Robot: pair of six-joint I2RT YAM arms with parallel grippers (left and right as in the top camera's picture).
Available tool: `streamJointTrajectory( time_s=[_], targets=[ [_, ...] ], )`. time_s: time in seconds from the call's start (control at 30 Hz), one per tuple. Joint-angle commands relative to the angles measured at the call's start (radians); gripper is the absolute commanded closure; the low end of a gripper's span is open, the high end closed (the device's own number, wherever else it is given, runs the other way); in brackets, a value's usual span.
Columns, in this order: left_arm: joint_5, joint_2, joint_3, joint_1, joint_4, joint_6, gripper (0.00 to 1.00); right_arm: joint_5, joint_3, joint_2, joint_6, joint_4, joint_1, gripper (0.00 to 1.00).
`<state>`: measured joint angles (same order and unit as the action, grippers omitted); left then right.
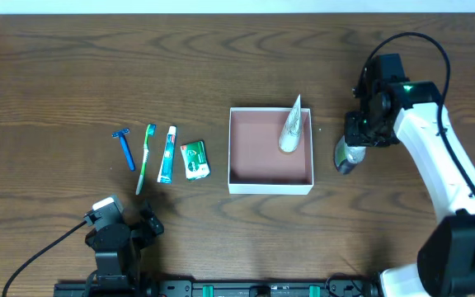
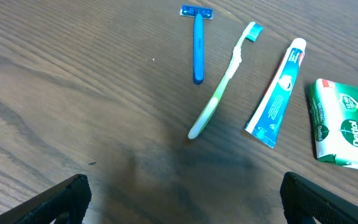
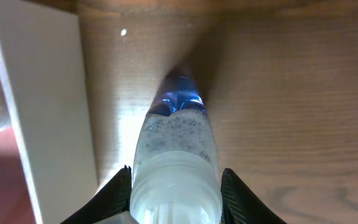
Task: Pack container
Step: 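Grasp the blue-capped bottle with the right gripper, then place the bottle into the box with the right gripper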
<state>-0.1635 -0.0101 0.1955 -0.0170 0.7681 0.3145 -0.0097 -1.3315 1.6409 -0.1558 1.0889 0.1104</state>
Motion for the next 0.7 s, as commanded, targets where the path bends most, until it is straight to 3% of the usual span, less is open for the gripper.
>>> streamJointTrajectory(
  time_s=[0.0, 0.33, 0.67],
  targets=[
    [-0.001, 0.006, -0.018, -0.004, 0.011, 0.005, 0.02, -0.037, -0.047, -0.139, -0.004, 0.032, -0.002, 0.68],
    [-0.001, 0.006, -0.018, -0.004, 0.011, 0.005, 0.02, -0.144, -0.145, -0.409, -0.032, 0.201, 0.108, 0.66],
    [-0.001, 0.006, -0.018, -0.004, 0.011, 0.005, 0.02, -0.187, -0.145, -0.388, -0.177, 0.172, 0.278, 0.68]
  ],
)
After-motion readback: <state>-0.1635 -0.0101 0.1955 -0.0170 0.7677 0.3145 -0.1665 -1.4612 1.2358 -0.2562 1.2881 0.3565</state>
